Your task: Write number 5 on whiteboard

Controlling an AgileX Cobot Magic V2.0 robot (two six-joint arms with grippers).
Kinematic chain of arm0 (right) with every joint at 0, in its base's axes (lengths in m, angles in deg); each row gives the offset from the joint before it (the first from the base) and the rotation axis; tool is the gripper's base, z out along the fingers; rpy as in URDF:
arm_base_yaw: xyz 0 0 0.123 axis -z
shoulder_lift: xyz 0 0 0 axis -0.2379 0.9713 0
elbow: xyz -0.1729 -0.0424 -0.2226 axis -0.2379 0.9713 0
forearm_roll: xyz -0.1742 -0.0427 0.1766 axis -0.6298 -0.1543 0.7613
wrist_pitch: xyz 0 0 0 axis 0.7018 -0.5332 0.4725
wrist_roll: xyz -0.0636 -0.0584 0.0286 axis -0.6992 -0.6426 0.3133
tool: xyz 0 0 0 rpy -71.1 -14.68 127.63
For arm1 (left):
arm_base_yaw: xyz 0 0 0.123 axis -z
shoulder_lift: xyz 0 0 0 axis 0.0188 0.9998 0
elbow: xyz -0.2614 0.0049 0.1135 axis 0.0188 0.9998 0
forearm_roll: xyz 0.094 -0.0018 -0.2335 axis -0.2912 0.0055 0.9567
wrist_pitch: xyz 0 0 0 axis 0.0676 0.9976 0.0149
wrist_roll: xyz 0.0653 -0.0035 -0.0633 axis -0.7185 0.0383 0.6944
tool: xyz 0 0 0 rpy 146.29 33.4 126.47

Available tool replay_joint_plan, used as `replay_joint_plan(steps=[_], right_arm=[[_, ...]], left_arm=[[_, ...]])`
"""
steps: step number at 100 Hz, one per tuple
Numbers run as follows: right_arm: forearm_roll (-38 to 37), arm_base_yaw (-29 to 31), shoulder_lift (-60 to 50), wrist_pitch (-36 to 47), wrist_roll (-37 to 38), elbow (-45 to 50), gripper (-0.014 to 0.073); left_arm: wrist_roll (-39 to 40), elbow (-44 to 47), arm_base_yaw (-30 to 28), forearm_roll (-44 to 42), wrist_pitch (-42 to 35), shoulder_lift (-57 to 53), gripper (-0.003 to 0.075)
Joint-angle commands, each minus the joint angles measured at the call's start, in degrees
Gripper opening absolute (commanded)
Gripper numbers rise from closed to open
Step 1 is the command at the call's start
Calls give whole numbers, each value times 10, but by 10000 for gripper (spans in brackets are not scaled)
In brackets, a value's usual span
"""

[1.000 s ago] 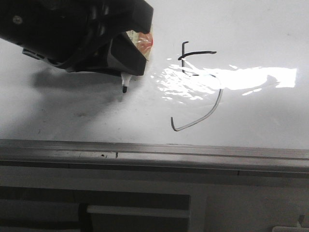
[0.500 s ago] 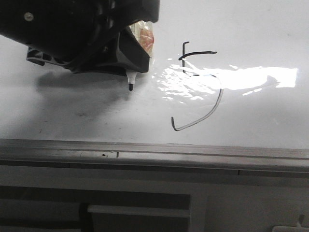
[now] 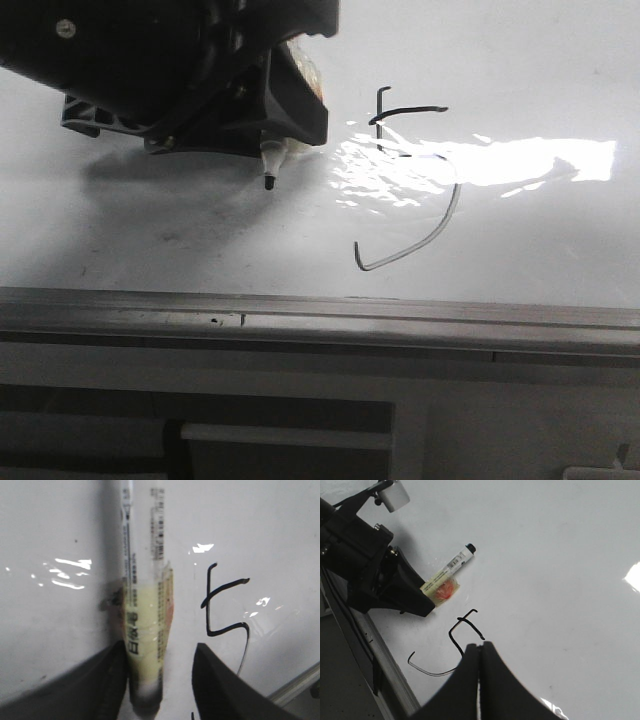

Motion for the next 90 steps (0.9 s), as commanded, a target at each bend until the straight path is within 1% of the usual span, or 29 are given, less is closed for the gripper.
replay_joint_plan(steps=[1, 5, 12, 26, 35, 42, 49, 56, 58, 60, 63, 64, 66, 69, 77, 90], right_arm=[[-8, 2, 0, 38, 1, -14, -63], [-8, 2, 0, 38, 1, -14, -63], [-8, 2, 0, 38, 1, -14, -63], [-8, 2, -8, 38, 1, -12, -63], [-8, 2, -34, 39, 2, 3, -63], [-8, 2, -70, 47, 3, 33, -62], [-38, 2, -115, 59, 38, 78, -62], [-85, 2, -175, 68, 95, 134, -63], [-95, 2, -186, 68, 104, 144, -63], [-109, 2, -204, 68, 115, 159, -63], [-127, 2, -232, 68, 128, 184, -63], [-129, 2, -238, 68, 128, 189, -63], [-134, 2, -255, 68, 128, 202, -63], [-138, 2, -277, 68, 128, 217, -63], [-138, 2, -335, 68, 128, 252, -63], [-138, 2, -394, 67, 128, 274, -63]], left_arm=[[2, -2, -14, 8, -61, 10, 482], [2, -2, -14, 8, -62, 6, 531], [2, -2, -14, 8, -62, -7, 580], [-3, -2, -14, -1, -54, -63, 585], [-5, 0, -14, -54, -32, -124, 568], [-5, 9, -14, -109, -13, -181, 501], [-5, 29, -14, -166, -1, -238, 397], [-5, 56, -14, -213, 19, -305, 253], [-5, 64, -14, -218, 25, -310, 225], [-5, 74, -14, -227, 29, -329, 166], [-5, 87, -14, -234, 32, -349, 107], [-5, 93, -14, -235, 32, -353, 78], [-5, 103, -14, -236, 33, -367, 49], [-5, 116, -14, -237, 33, -389, -20], [-5, 147, -14, -238, 32, -428, -20], [-5, 184, -14, -238, 32, -471, -20]])
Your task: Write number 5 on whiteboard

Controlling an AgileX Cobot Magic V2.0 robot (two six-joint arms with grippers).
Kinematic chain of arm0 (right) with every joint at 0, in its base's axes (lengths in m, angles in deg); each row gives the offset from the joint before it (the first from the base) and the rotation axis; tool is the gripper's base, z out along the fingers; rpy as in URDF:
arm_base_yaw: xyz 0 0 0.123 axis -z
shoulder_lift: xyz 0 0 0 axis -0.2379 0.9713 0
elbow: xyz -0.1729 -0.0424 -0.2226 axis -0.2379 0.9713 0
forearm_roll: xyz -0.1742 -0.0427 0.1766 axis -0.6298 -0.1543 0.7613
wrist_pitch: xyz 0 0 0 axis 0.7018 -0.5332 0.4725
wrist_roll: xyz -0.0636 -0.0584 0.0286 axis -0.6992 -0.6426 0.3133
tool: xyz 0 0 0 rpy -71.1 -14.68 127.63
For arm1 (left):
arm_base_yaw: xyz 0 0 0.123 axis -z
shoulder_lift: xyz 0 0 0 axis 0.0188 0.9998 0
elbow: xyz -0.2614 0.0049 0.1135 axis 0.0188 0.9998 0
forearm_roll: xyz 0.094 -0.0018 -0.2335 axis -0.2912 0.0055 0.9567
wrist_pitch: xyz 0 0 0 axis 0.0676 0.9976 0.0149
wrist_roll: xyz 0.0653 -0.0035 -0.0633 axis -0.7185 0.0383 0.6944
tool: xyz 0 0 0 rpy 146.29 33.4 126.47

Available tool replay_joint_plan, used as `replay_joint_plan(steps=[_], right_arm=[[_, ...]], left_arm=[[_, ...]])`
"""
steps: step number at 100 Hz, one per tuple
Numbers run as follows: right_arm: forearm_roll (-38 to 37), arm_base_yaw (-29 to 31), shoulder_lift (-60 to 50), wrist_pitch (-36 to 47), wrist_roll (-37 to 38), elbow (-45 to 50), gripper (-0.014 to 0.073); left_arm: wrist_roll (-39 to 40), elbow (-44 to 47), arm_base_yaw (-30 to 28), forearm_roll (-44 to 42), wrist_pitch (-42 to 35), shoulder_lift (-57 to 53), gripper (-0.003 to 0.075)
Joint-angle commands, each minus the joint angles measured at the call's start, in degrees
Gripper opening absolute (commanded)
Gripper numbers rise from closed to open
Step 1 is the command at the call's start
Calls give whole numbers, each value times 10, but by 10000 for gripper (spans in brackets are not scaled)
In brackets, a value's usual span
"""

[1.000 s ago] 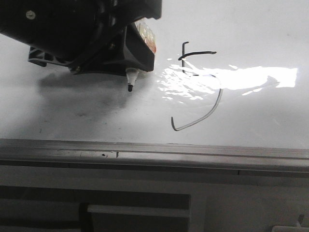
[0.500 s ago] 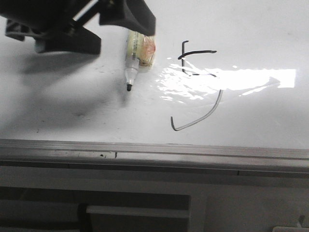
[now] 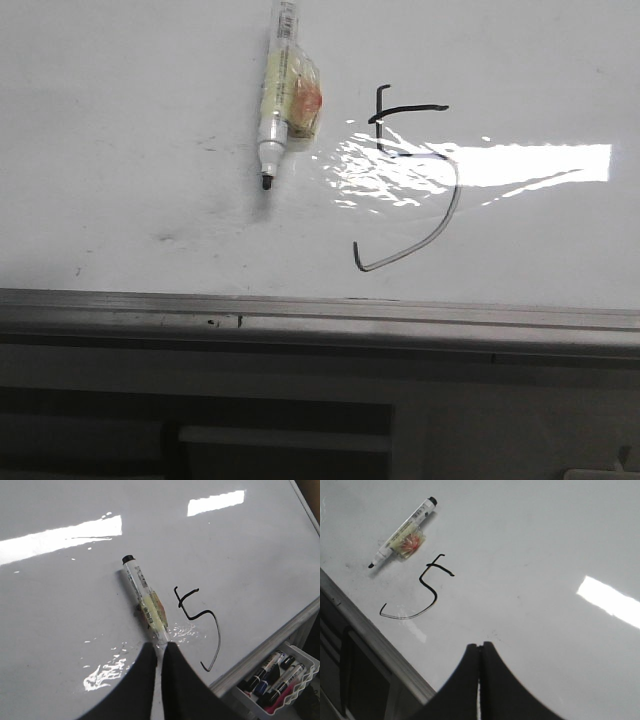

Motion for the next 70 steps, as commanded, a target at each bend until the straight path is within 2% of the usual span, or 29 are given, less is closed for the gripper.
replay_joint_plan(steps=[1, 70], right_arm=[[-17, 2, -29, 46, 6, 1, -63], [-17, 2, -44, 35, 6, 6, -63]], left_arm=[[-1, 5, 0, -2, -36, -22, -20], [-1, 52, 0, -2, -52, -44, -20]])
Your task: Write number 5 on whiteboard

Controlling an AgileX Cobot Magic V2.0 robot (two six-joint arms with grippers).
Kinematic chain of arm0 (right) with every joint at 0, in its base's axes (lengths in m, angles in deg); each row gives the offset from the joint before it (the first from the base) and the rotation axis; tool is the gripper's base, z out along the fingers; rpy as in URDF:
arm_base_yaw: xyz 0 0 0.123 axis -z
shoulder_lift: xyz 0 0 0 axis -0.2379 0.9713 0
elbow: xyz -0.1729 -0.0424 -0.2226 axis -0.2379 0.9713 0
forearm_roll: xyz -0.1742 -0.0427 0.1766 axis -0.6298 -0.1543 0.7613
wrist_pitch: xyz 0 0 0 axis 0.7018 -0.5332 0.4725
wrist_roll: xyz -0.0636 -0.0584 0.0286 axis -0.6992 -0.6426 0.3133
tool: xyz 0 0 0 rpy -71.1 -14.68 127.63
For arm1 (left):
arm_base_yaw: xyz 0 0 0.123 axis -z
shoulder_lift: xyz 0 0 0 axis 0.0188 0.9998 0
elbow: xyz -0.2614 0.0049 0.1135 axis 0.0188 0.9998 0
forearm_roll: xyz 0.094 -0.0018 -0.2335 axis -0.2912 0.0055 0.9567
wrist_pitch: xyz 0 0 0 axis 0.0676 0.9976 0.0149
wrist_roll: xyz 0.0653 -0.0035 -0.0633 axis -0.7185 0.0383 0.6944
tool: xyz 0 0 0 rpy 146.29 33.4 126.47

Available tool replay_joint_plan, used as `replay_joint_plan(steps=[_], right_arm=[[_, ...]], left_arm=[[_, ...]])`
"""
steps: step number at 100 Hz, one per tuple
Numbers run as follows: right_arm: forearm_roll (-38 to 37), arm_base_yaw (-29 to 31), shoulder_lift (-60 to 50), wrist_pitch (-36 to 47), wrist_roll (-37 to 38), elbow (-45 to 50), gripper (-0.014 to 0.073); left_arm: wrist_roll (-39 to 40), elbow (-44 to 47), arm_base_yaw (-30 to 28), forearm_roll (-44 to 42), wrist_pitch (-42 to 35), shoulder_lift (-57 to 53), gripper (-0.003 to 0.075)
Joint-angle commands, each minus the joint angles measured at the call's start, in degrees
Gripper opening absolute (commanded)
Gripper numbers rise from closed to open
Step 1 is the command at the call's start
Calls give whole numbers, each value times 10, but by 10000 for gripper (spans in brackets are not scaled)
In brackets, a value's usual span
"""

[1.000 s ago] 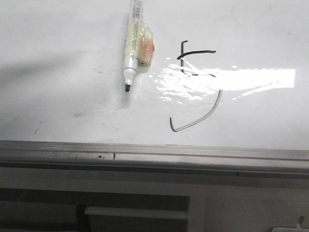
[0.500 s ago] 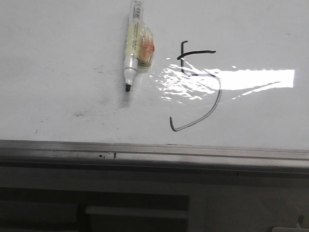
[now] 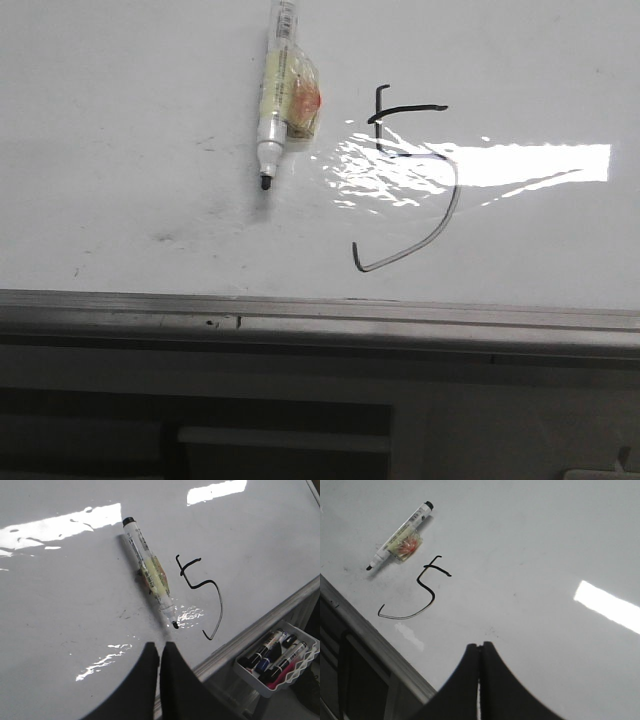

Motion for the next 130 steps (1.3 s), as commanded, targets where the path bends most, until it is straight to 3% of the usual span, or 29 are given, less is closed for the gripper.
replay_joint_plan(steps=[1, 20, 33, 47, 61, 82, 130], right_arm=[[-13, 2, -7, 39, 2, -12, -63], [-13, 2, -7, 39, 2, -12, -63], [-13, 2, -7, 39, 2, -12, -63], [-13, 2, -7, 39, 2, -12, -63], [-13, 2, -7, 39, 2, -12, -63], [-13, 2, -7, 39, 2, -12, -63], [-13, 2, -7, 39, 2, -12, -63]], left_arm=[[-1, -3, 0, -1, -50, -15, -20], [-2, 95, -72, -65, -162, -107, -20], [-2, 170, -156, -77, -171, -196, -20], [5, 221, -227, -80, -134, -276, -20], [37, 219, -270, -80, -14, -322, -20], [37, 219, -291, -77, 98, -336, -20], [37, 220, -291, -77, 94, -336, -20]])
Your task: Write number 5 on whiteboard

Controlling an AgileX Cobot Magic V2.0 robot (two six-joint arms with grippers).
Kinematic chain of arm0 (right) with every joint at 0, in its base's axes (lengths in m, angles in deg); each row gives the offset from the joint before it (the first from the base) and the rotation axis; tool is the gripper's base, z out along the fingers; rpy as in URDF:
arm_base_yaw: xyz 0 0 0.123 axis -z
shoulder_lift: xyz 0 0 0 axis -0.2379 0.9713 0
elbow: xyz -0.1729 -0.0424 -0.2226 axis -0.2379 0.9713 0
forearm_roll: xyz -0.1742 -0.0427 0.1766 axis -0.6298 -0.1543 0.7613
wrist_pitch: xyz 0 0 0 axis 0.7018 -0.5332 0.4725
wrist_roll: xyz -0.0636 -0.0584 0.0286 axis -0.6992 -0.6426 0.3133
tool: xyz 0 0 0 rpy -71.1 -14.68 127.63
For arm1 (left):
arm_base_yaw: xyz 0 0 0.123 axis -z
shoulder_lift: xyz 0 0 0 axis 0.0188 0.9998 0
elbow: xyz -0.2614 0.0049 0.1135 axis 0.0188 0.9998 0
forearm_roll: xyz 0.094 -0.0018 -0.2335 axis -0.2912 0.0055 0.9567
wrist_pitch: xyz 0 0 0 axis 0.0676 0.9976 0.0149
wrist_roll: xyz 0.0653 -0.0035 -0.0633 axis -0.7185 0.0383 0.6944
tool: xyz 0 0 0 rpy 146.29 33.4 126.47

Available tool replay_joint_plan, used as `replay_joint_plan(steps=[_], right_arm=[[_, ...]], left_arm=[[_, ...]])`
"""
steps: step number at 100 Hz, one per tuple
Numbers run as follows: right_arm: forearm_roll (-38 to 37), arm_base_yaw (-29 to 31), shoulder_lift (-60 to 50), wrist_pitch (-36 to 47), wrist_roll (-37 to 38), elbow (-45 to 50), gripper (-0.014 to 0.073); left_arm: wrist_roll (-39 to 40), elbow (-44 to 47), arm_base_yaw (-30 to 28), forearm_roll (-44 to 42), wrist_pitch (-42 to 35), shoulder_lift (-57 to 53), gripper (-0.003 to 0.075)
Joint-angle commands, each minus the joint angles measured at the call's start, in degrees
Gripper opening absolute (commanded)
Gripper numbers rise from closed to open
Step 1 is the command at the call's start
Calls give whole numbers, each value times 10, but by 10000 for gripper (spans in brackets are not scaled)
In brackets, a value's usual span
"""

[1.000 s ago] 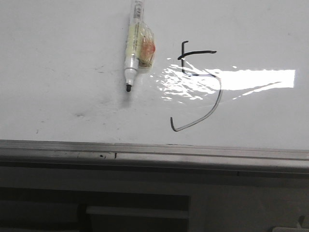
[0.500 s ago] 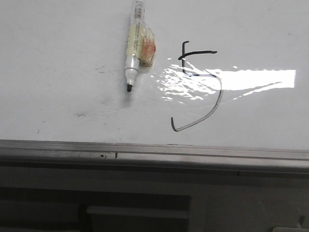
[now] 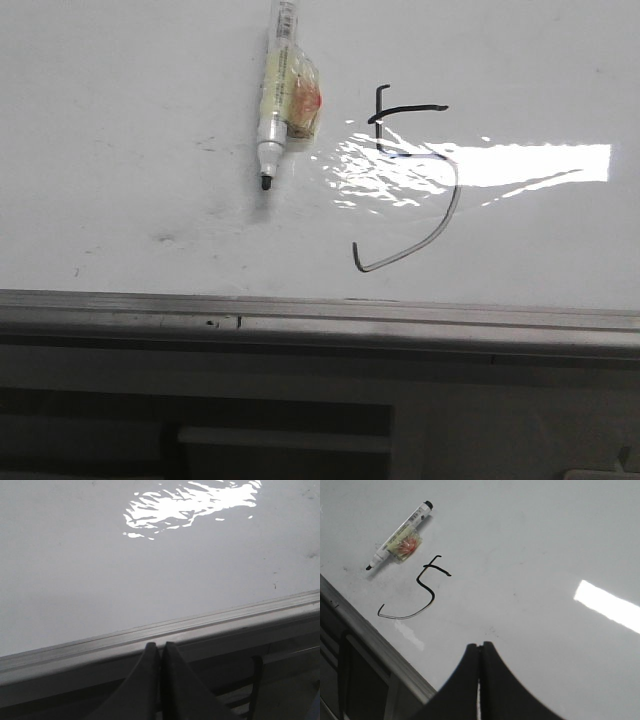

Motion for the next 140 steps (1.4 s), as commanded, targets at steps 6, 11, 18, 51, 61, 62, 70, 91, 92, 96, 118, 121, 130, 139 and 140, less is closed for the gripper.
replay_joint_plan(steps=[6, 11, 18, 51, 61, 62, 70, 91, 92, 96, 118, 121, 130, 139, 140], right_arm=[[-13, 2, -7, 40, 0, -12, -63], [-13, 2, -7, 40, 0, -12, -63], [-13, 2, -7, 40, 0, -12, -63], [-58, 22, -6, 50, 32, 35, -63], [-43, 65, -6, 120, 75, 80, -63], [-44, 69, -6, 127, 77, 88, -63], [-22, 124, -6, 199, 77, 133, -63], [140, 279, -6, 285, 77, 234, -63], [144, 284, -6, 285, 77, 236, -63], [159, 316, -6, 249, 77, 236, -63], [155, 371, -8, 163, 70, 236, -63], [155, 371, -8, 163, 69, 236, -63], [155, 371, -8, 168, 69, 236, -63], [155, 371, -8, 170, 69, 236, -63], [155, 371, -8, 170, 69, 236, -63]], left_arm=[[7, 14, -1, 2, -40, -15, -20], [7, 14, -1, 2, -40, -15, -20], [7, 14, -1, 2, -40, -15, -20], [7, 14, -1, 2, -40, -15, -20], [7, 14, -1, 2, -40, -15, -20], [7, 14, -1, 2, -40, -15, -20], [7, 14, -1, 2, -41, -15, -20], [7, 14, -1, 2, -41, -15, -20], [7, 14, -1, 2, -41, -15, -20], [7, 14, -1, 2, -41, -15, -20], [7, 14, -1, 2, -41, -15, -20], [7, 14, -1, 2, -41, -15, -20], [7, 14, -1, 2, -41, -15, -20], [7, 14, -1, 2, -41, -15, -20], [7, 14, -1, 2, -41, -15, -20]])
